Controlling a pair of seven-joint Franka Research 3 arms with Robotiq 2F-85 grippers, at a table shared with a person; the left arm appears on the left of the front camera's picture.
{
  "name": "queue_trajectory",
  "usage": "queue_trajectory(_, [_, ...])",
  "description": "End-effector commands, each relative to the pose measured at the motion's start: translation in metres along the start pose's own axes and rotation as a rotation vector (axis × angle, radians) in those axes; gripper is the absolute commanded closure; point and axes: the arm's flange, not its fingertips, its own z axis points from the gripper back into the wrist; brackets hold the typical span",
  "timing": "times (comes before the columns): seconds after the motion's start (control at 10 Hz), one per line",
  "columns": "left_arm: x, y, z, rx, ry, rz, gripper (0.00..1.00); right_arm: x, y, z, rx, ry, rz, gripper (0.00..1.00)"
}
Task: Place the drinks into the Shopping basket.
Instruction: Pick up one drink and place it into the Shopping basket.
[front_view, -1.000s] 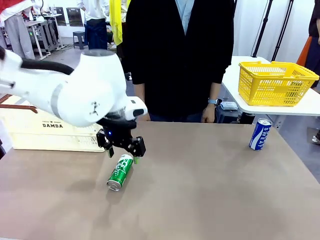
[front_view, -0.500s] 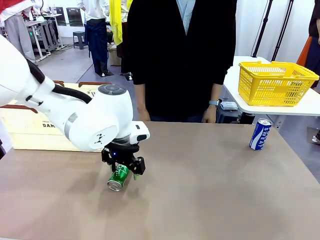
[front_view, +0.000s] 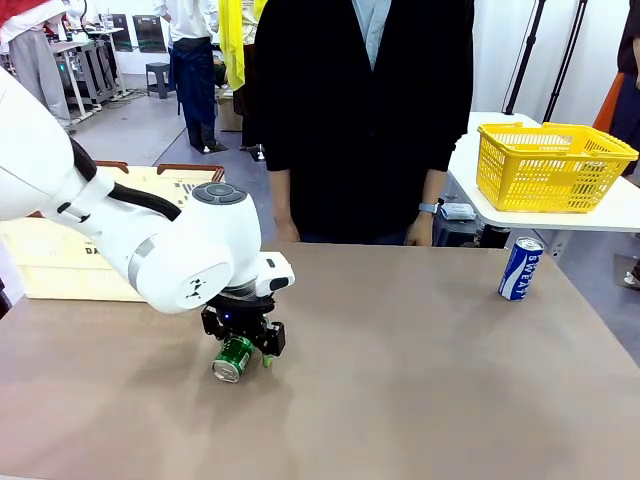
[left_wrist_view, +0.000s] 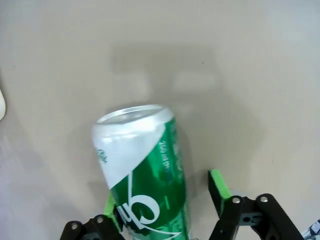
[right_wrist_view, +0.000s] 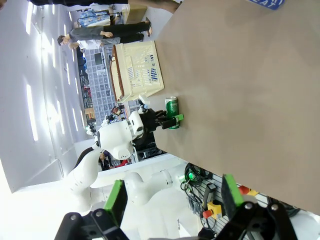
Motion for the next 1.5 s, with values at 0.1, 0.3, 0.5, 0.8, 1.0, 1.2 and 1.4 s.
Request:
queue_trajectory(0.1, [-0.003, -0.004, -0.006, 0.040, -0.023, 0.021, 1.00, 0.000, 0.004, 0.003, -0.004, 0.008, -0.007, 0.00])
queue_trajectory(0.3, [-0.005, -0.002, -0.004, 0.051, -0.038, 0.027, 1.00, 0.000, 0.004, 0.003, -0.004, 0.008, -0.007, 0.00])
queue_trajectory(0.5, [-0.008, -0.004, 0.003, 0.064, -0.048, 0.038, 1.00, 0.000, 0.004, 0.003, -0.004, 0.008, -0.007, 0.00])
queue_trajectory(0.8, [-0.014, -0.022, 0.088, 0.000, -0.080, 0.057, 1.00, 0.000, 0.004, 0.003, -0.004, 0.008, -0.007, 0.00])
queue_trajectory(1.0, [-0.027, -0.037, 0.189, -0.004, -0.103, 0.085, 1.00, 0.000, 0.004, 0.003, -0.004, 0.008, -0.007, 0.00])
queue_trajectory(1.2, [-0.040, -0.030, 0.262, 0.009, -0.101, 0.182, 1.00, 0.000, 0.004, 0.003, -0.004, 0.008, -0.007, 0.00])
queue_trajectory(1.4, [-0.054, -0.038, 0.265, 0.057, -0.166, 0.232, 1.00, 0.000, 0.004, 0.003, -0.004, 0.008, -0.007, 0.00])
